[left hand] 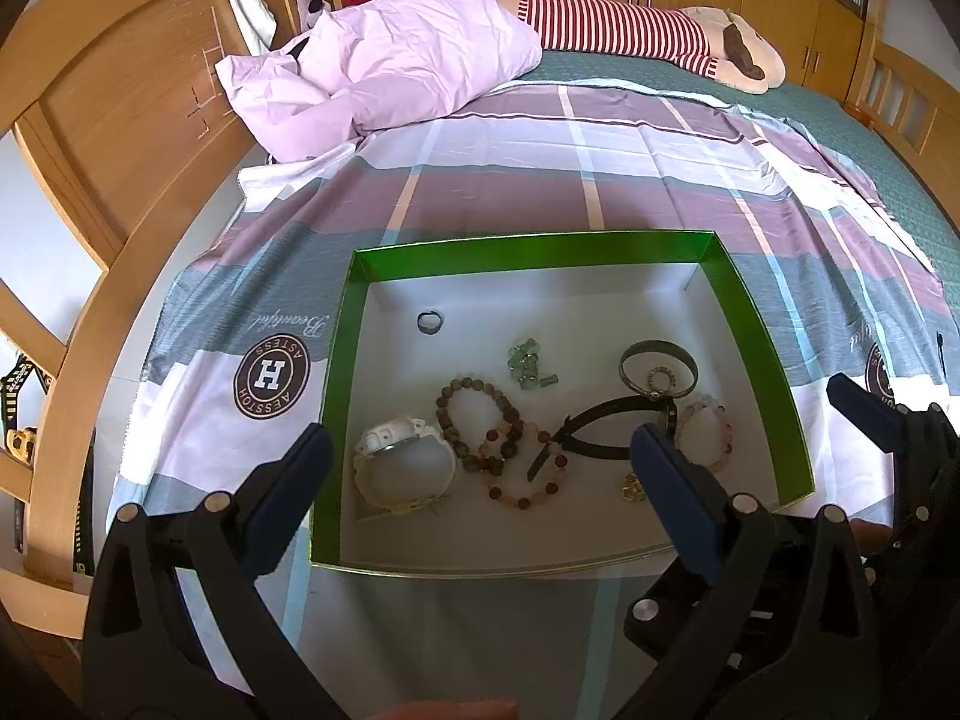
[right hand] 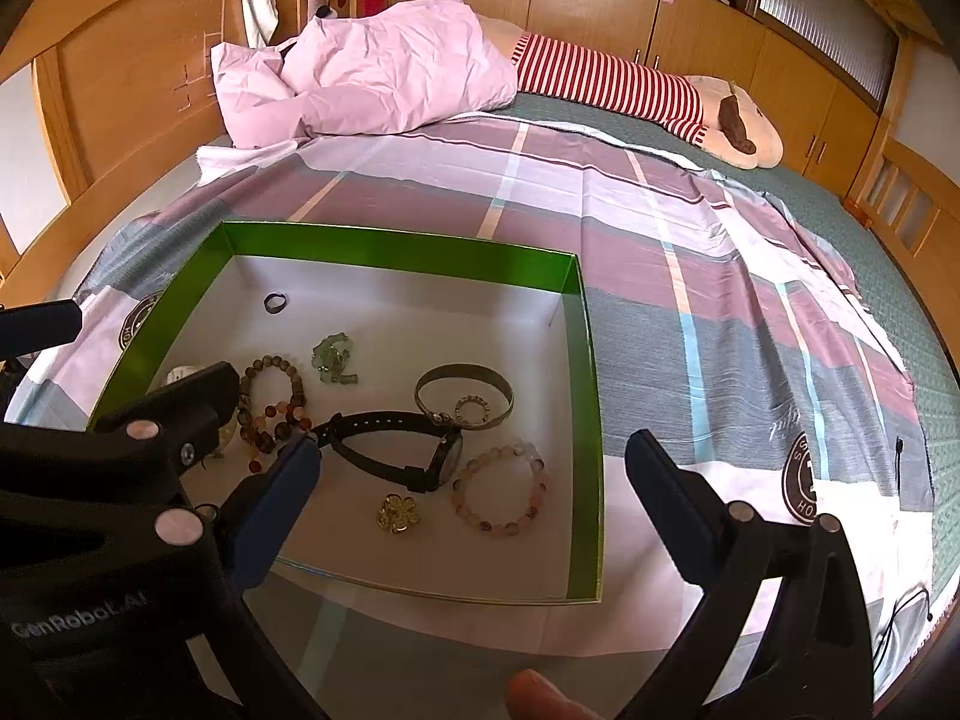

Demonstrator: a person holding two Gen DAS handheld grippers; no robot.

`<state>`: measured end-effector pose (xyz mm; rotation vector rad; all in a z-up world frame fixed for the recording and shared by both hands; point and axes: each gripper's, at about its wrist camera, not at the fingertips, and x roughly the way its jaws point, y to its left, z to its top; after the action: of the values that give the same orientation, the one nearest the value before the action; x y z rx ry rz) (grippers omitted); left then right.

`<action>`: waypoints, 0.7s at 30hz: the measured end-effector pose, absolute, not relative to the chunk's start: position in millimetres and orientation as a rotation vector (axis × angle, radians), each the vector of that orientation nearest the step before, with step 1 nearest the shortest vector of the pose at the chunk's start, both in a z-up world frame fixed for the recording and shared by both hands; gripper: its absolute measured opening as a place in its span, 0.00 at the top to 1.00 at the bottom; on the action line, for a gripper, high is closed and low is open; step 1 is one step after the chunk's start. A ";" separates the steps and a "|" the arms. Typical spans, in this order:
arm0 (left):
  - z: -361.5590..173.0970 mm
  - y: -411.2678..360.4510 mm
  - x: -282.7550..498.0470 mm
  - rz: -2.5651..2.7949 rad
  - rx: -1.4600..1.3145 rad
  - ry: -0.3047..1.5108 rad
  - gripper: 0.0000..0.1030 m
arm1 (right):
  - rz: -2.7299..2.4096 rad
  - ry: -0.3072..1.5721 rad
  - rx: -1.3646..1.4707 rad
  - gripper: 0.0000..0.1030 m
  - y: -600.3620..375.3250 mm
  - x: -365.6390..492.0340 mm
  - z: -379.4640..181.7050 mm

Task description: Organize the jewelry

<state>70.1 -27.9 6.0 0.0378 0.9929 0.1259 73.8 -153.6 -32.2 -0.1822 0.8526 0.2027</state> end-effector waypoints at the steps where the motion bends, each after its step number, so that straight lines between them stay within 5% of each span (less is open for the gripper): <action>1: 6.1 -28.0 70.0 0.127 0.037 0.993 0.04 | 0.202 0.852 -0.184 0.03 -153.5 73.7 -32.3; 21: 6.6 -24.5 70.6 0.122 0.033 1.000 0.04 | 0.200 0.849 -0.193 0.03 -153.4 72.9 -32.4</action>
<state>70.6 -24.5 6.6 0.0326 1.0000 0.1215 72.9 -153.4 -32.4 -0.1934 0.8491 0.1998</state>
